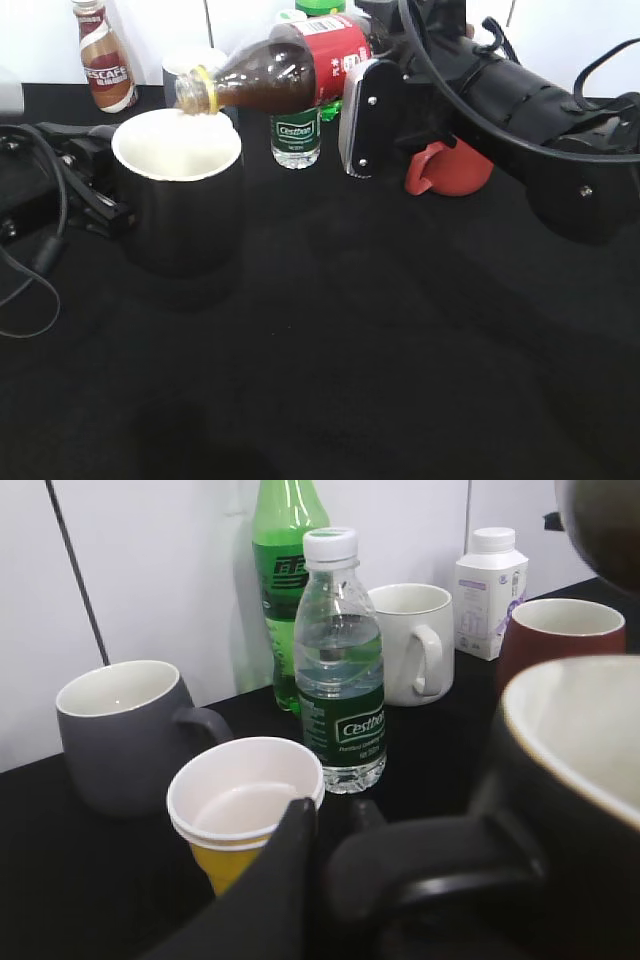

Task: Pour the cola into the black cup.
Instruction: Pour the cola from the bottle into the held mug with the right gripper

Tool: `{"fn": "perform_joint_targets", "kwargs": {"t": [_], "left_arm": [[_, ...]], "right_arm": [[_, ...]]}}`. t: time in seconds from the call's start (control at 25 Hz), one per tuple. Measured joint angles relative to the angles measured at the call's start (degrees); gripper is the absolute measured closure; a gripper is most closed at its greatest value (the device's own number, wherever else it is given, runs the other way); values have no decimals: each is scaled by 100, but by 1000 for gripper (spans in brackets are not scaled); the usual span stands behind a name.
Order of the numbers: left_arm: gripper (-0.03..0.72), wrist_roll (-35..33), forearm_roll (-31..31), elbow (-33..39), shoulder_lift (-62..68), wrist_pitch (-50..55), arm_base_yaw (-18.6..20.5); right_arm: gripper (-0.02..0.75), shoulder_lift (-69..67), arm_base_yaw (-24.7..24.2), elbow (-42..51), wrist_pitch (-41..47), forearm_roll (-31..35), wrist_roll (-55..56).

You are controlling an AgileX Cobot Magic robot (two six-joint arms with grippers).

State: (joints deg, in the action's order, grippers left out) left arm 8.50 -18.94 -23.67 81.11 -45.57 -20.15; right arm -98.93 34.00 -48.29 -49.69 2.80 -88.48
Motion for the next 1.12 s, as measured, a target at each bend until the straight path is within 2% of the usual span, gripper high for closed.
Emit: {"fn": "perform_joint_targets", "kwargs": {"t": [1.12], "left_arm": [[625,-29,-5,0,4,1,0]], "right_arm": [[351,0,0,-6,-202,-39,-384]]}}
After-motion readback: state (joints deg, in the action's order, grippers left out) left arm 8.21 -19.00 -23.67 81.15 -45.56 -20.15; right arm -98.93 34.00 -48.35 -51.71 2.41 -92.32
